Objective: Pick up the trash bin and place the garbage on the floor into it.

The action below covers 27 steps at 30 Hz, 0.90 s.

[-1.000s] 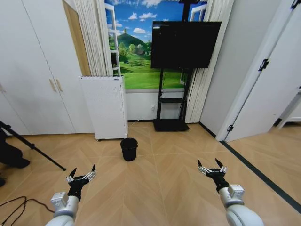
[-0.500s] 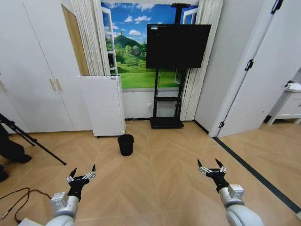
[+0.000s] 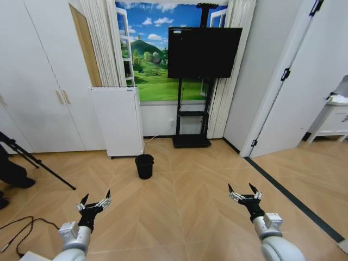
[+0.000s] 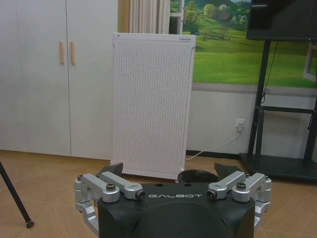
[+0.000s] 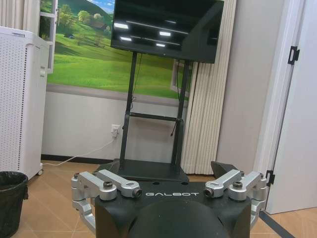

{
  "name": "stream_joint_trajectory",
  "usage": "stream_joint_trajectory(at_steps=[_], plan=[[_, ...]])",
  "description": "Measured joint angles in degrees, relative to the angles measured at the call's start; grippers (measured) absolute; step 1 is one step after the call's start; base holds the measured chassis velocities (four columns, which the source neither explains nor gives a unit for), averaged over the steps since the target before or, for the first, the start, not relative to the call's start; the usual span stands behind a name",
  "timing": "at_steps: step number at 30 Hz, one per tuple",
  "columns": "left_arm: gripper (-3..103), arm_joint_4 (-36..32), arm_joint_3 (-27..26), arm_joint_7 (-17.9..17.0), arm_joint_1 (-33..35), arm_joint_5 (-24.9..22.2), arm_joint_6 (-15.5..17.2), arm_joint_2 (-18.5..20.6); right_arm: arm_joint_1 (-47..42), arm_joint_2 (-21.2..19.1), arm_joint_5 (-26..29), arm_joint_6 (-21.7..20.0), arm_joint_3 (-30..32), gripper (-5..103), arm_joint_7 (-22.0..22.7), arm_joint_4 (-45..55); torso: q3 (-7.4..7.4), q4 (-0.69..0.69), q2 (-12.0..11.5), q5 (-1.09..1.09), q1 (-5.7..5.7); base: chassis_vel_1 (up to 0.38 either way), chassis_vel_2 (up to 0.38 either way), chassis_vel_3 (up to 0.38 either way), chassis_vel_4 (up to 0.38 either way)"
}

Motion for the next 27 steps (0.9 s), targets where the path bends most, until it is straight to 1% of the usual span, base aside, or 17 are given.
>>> stream_joint_trajectory(at_steps=[24,27], plan=[[100,0.0,0.0,0.0,0.01,0.0,0.0,0.0,-0.01,0.0,0.0,0.0,0.0,100,0.0,0.0,0.0,0.0,0.01,0.0,0.0,0.006,-0.007,-0.008,0.007],[100,0.0,0.0,0.0,0.01,0.0,0.0,0.0,-0.01,0.0,0.0,0.0,0.0,100,0.0,0.0,0.0,0.0,0.01,-0.01,0.0,-0.063,-0.07,0.087,0.065]])
